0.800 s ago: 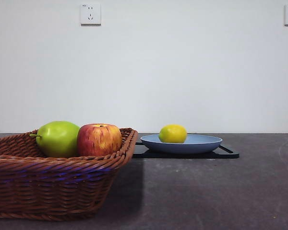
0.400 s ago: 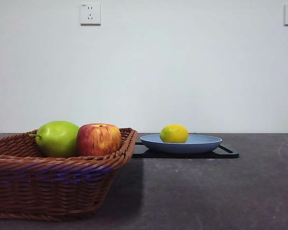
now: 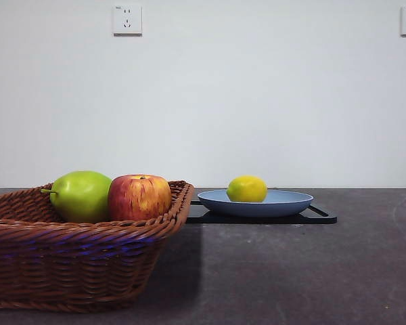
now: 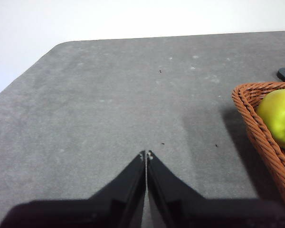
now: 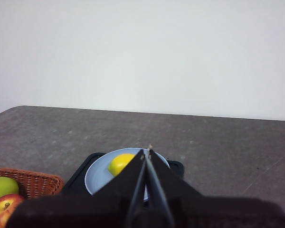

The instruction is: Take the lemon from the basket,put the lemon in the plate,hand out the plate

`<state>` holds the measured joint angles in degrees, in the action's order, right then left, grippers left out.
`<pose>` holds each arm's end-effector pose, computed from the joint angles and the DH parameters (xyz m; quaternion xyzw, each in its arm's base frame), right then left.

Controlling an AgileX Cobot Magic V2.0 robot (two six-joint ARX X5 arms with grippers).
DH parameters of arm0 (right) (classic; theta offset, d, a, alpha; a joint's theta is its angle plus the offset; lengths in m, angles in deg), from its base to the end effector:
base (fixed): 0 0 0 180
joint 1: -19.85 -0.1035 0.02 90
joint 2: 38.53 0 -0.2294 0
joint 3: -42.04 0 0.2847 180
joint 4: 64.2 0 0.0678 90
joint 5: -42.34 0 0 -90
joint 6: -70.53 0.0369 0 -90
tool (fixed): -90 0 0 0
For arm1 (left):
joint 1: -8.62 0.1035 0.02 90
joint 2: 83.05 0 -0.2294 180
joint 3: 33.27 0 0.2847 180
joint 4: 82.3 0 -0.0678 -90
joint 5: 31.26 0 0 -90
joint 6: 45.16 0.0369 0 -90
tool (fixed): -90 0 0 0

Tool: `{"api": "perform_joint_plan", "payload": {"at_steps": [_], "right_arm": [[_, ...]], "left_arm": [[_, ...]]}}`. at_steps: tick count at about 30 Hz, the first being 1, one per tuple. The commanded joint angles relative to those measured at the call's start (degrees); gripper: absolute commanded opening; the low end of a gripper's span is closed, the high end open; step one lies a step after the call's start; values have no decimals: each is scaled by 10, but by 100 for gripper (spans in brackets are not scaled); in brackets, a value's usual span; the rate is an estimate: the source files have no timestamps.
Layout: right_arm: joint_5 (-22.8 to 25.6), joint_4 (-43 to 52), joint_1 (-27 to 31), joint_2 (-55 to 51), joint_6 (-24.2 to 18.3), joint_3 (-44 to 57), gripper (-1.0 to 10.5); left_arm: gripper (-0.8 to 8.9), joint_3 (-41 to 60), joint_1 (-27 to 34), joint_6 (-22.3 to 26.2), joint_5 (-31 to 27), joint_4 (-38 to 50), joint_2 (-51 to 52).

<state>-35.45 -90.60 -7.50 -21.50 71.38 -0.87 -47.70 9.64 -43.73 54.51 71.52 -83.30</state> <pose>0.1463 0.0669 0.2940 0.0058 0.0052 0.1317 0.9913 0.1689 0.0057 0.1525 0.0153 0.1050 0.0442 0.9934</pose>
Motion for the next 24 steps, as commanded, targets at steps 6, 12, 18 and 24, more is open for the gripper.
{"api": "perform_joint_plan", "payload": {"at_steps": [6,12,18,24], "right_arm": [[2,5,-2,2,6,-6,12],[2,5,-2,2,6,-6,12],[2,5,-2,2,6,-6,12],[3,5,-2,2,-11,-6,12]], "left_arm": [[8,7,2,-6,0,5,2],[8,7,2,-6,0,5,2],[8,7,2,-5,0,5,2],[8,7,2,-6,0,5,2]]}}
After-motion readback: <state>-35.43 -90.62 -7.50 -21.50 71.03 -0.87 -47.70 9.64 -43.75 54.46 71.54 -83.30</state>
